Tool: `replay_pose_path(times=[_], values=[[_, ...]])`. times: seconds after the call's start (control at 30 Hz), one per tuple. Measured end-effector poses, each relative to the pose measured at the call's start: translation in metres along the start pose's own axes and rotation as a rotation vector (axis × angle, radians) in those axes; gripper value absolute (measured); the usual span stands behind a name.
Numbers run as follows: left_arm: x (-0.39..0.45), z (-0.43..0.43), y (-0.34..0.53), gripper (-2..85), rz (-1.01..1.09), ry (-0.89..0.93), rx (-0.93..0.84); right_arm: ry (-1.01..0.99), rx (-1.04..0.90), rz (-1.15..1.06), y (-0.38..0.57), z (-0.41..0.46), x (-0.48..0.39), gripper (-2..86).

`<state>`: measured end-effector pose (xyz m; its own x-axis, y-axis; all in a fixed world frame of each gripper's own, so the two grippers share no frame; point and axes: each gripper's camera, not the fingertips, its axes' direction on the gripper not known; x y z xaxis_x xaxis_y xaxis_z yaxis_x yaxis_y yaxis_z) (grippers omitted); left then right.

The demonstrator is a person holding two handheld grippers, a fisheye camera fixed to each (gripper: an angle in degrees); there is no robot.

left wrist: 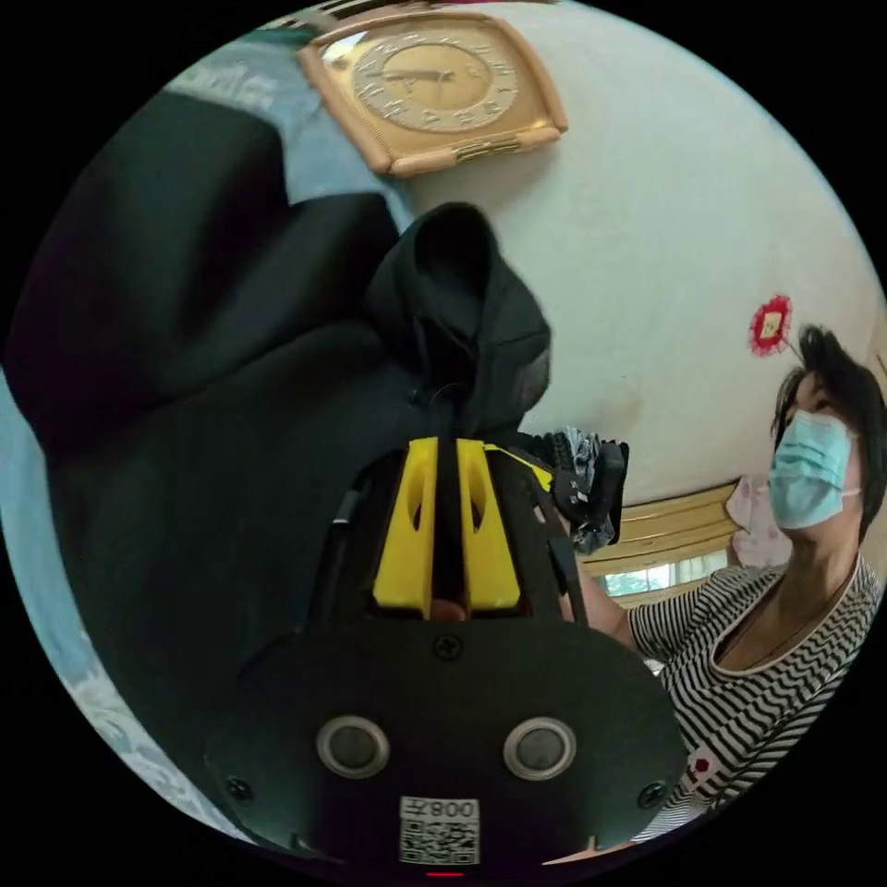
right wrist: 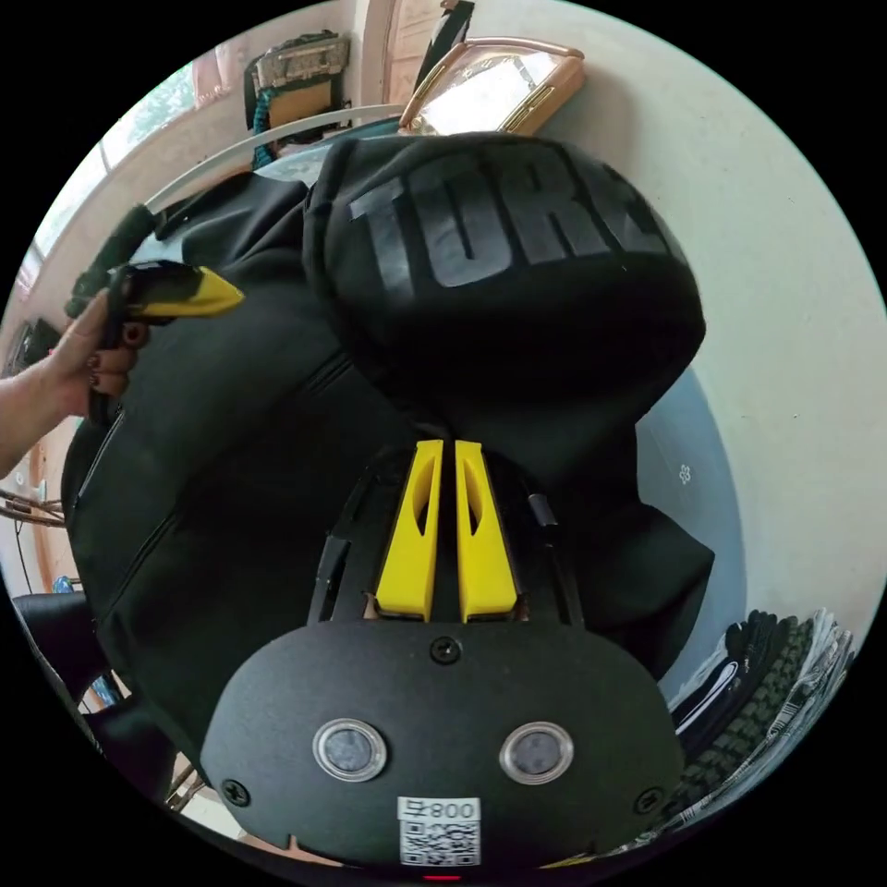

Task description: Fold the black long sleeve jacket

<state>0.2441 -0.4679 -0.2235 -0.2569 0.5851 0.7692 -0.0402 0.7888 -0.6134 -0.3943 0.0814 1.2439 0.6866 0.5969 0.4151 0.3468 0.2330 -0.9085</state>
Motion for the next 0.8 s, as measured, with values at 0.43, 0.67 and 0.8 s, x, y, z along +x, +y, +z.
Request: replay_pose_path(times=[0.43,0.67,0.8], values=[[0.112,0.098,-0.193,10.5,0.525,-0.327,-0.267,0.049,0.022,0.042,-0.002,-0.001,-0.033,2.5],[0.095,0.195,-0.198,3.7,0.476,-0.449,-0.696,0.034,0.040,0.044,0.006,-0.003,-0.037,2.5],[0.127,0.150,-0.179,1.9,0.555,-0.309,-0.507,0.014,0.040,0.037,0.010,-0.004,-0.035,2.5]])
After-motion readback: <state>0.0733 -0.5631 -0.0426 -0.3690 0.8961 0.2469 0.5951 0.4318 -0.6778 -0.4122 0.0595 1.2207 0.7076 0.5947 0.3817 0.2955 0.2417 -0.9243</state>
